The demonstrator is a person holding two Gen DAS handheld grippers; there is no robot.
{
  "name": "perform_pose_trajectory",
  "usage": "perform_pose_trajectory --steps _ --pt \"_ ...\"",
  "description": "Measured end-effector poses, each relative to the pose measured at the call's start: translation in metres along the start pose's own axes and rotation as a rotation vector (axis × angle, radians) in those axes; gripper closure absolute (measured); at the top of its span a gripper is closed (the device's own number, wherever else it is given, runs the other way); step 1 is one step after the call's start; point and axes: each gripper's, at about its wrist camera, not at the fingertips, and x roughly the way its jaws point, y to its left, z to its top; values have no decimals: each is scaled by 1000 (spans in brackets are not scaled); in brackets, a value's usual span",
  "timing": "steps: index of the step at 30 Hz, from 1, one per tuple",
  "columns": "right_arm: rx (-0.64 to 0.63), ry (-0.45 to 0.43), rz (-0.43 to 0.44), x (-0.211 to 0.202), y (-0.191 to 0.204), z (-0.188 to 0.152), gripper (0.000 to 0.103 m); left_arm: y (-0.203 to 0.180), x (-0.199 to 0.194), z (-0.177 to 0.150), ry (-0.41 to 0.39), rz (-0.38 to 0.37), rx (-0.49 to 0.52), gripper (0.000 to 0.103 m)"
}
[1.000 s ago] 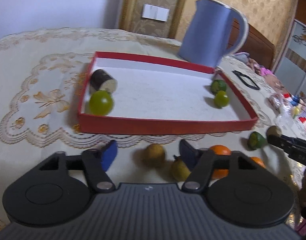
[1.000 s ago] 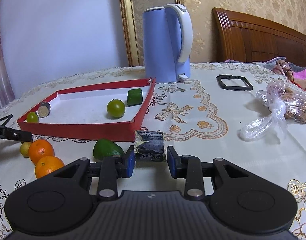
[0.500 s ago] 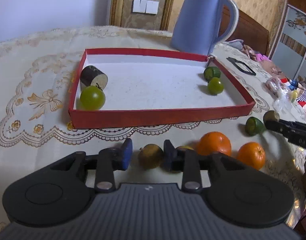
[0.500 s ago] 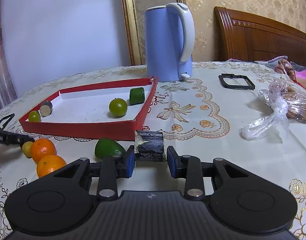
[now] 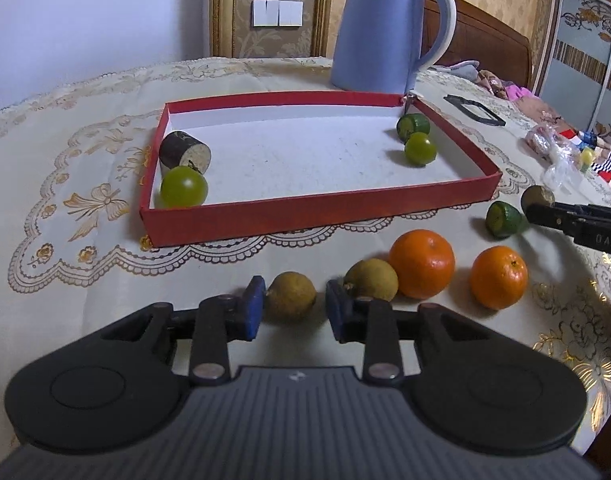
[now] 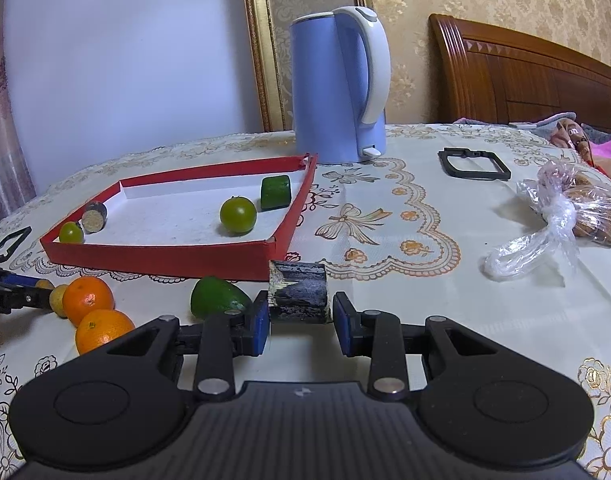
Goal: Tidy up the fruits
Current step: 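Carry the longan over the red tray with the left gripper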
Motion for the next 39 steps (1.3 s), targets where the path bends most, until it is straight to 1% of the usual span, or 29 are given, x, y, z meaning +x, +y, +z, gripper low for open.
perform_pose_trajectory --steps 1,4,6,9,11,14,16,22,25,27,31,35,39 --pt "-1 0 1 0 0 0 70 1 0 0 -1 6 1 79" --pt "0 -2 1 0 0 0 70 6 -2 5 3 -12 -35 80" --pt "-1 0 0 0 0 0 70 5 -7 14 -28 -8 -17 80" --pt "-5 3 1 0 1 0 70 2 -14 36 -101 7 28 80" --pt "-8 3 0 0 2 0 70 1 -12 54 -140 23 52 80" --pt "-7 -1 -1 0 2 0 70 2 4 78 -159 33 57 80" --pt "-10 1 1 1 2 0 70 1 20 91 -154 36 52 80" --pt "-12 1 10 1 1 0 70 -2 77 120 -115 116 104 79" --pt "-13 -3 10 0 2 0 70 2 104 125 -88 177 127 79" --pt "-15 -4 12 -1 2 -1 70 8 116 126 -60 202 115 79" --pt "-15 -2 20 0 1 0 70 19 126 120 -36 225 91 79" --pt "-17 3 28 1 2 0 70 20 127 117 -51 228 100 78" --pt "-15 6 30 2 1 0 70 21 126 117 -58 227 89 77"
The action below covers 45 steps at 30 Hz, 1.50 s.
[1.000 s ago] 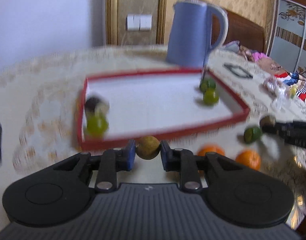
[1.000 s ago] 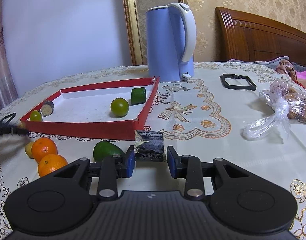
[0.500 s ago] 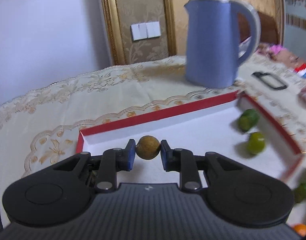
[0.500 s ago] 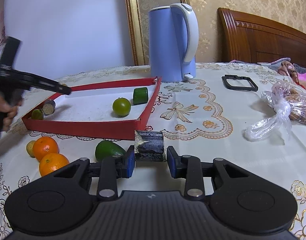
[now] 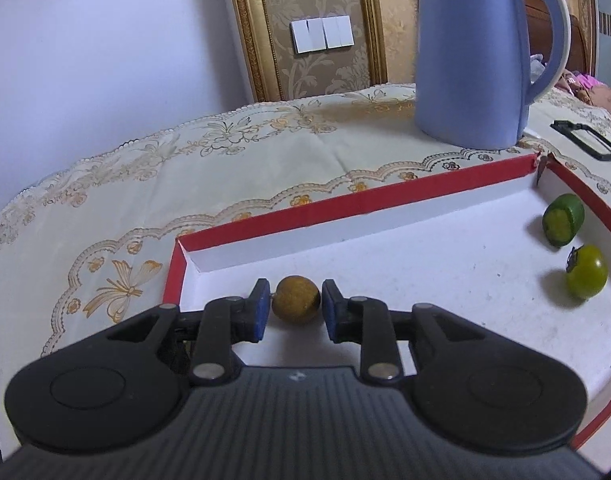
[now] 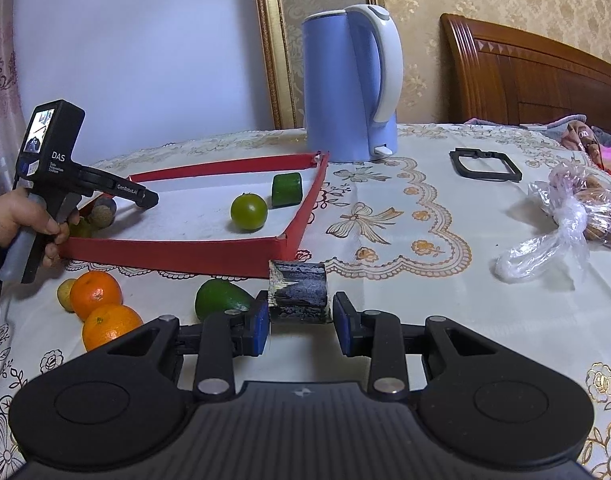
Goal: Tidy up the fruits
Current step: 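Carry the longan over the red tray with the left gripper, then open the left gripper over the tray while the right gripper lowers the foil cylinder into it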
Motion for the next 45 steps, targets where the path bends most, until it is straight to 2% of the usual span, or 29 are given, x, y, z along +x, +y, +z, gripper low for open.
perform_pose_trajectory --steps 5,11,15,19,23,28,32,35,40,45 --pt "-3 4 -8 0 1 0 70 2 -4 -1 -17 1 -6 76" --pt "-6 16 -12 3 1 0 70 9 -23 -6 -83 -3 -39 68" --pt "-7 2 -17 1 2 -1 70 14 -52 -4 -215 -41 -109 50" --pt "-8 -7 -44 0 3 -1 70 12 -71 3 -349 -91 -149 49" --pt "-29 13 -72 3 7 0 70 9 -76 -4 -462 -68 -167 43" --pt "-38 18 -117 4 10 -1 70 28 -77 -16 -446 -123 -252 33" --pt "-51 -10 -173 0 13 -2 70 47 -70 -16 -417 -116 -319 33" --pt "-27 -10 -181 -1 17 2 70 59 -65 -16 -390 -105 -374 33" --pt "-92 -61 -155 -1 39 37 70 65 -66 -16 -386 -84 -392 28" --pt "-225 -62 -103 33 66 78 70 67 -65 -18 -382 -96 -398 27"
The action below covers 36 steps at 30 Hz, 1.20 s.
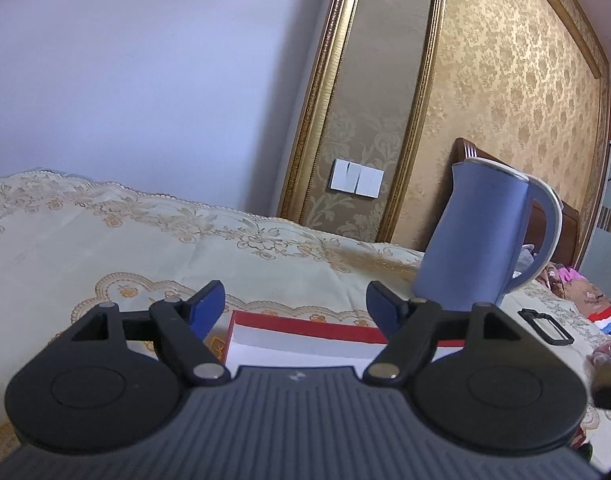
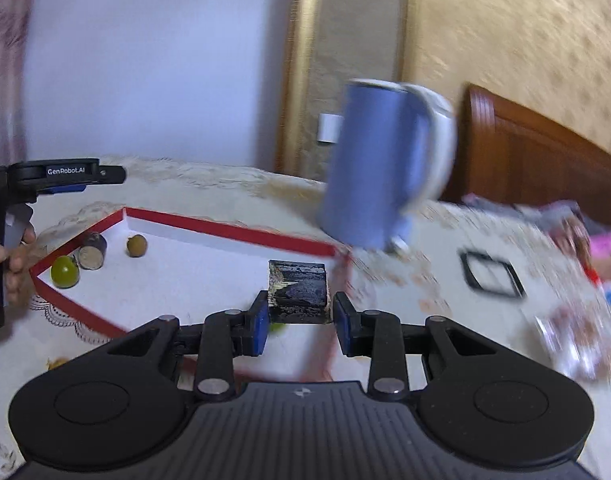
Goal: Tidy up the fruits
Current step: 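Open the left gripper over the tray while the right gripper lowers the foil cylinder into it, then grasp the dark green lime beside the tray with the right gripper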
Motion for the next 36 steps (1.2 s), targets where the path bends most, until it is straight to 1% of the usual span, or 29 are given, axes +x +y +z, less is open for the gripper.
perform_pose_trajectory --steps 2,4,6,8,13,15,20,23,26,28,30,32,33,34,35,36 --pt "-33 11 21 21 8 12 70 1 1 0 1 7 1 26" --pt "-32 40 70 43 14 24 70 2 2 -1 8 9 -2 25" --pt "-49 66 91 63 21 32 70 2 5 -2 18 12 -2 25" --pt "-82 90 89 83 29 36 70 2 5 -2 21 10 -1 25" --pt "-119 215 77 126 37 38 70 2 7 -4 32 9 6 24" --pt "-143 243 62 135 39 38 70 2 7 -5 33 8 3 24" --pt "-152 294 53 144 40 33 70 2 9 -4 41 5 -2 23" --pt "-126 293 58 144 37 32 69 1 9 -6 44 9 1 22" --pt "-116 291 45 144 34 33 53 1 10 -7 48 12 5 19" --pt "-107 279 50 140 32 32 53 0 11 -8 53 14 10 19" --pt "-91 244 48 128 30 34 53 0 12 -9 57 18 18 19" --pt "-66 174 49 104 27 36 52 -1 13 -9 57 23 22 18" --pt "-54 138 53 90 25 36 50 0 13 -9 58 26 21 17" --pt "-43 99 56 73 23 35 46 0 13 -9 57 28 18 15" --pt "-36 56 55 54 20 31 35 1 13 -8 56 31 14 13" --pt "-33 27 48 39 17 27 26 1 13 -8 51 34 11 5"
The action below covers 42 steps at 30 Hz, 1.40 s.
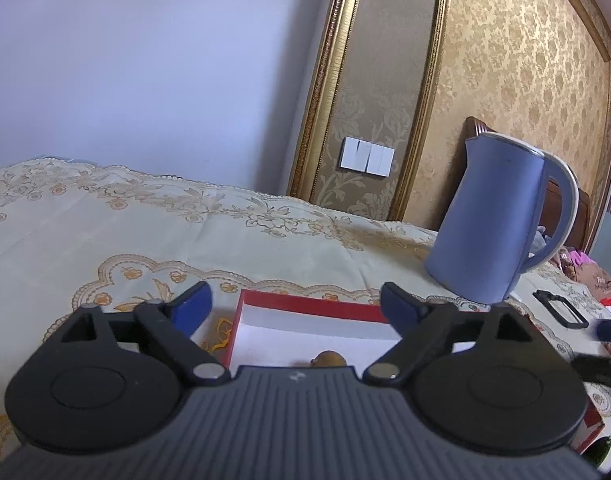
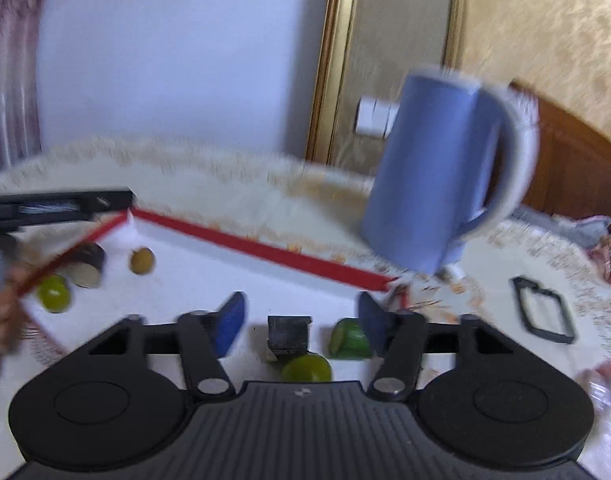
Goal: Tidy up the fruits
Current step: 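Grasp the dark green lime beside the tray with the right gripper, then grasp a second brown longan with the left gripper while the right gripper holds the lime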
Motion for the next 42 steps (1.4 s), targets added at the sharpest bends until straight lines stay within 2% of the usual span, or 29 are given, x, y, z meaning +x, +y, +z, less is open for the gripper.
perform_pose_trajectory --steps 1,4,10,13,21,22,23,27,31,33,36,42 --pt "0 -25 -13 -16 -2 -6 24 0 -1 0 -10 6 -3 0" --pt "10 -28 -38 -55 -9 -30 23 -2 -5 -1 -36 6 2 0" --pt "43 41 -52 -77 -17 -73 24 -9 -4 -5 -40 18 44 0" --pt "76 106 -55 -63 -21 -84 64 -12 -3 -8 -49 29 71 0" --pt "93 149 -25 -36 -21 -93 64 -20 -4 -15 -70 31 122 0" --pt "98 139 -23 -34 -21 -94 66 -21 -3 -15 -70 31 127 0" --pt "104 133 -13 -34 -22 -95 74 -22 -3 -16 -69 32 131 0" --pt "94 118 -1 -35 -21 -97 74 -22 -3 -17 -71 36 136 0" --pt "111 121 10 -34 -24 -96 74 -20 -22 -9 -132 34 89 0" --pt "121 122 17 -34 -26 -97 74 -20 -39 -3 -137 10 78 0" --pt "134 123 25 -34 -28 -97 74 -28 -64 -7 -56 -35 133 0" --pt "134 123 24 -33 -28 -97 74 -45 -100 -51 171 -111 242 0"
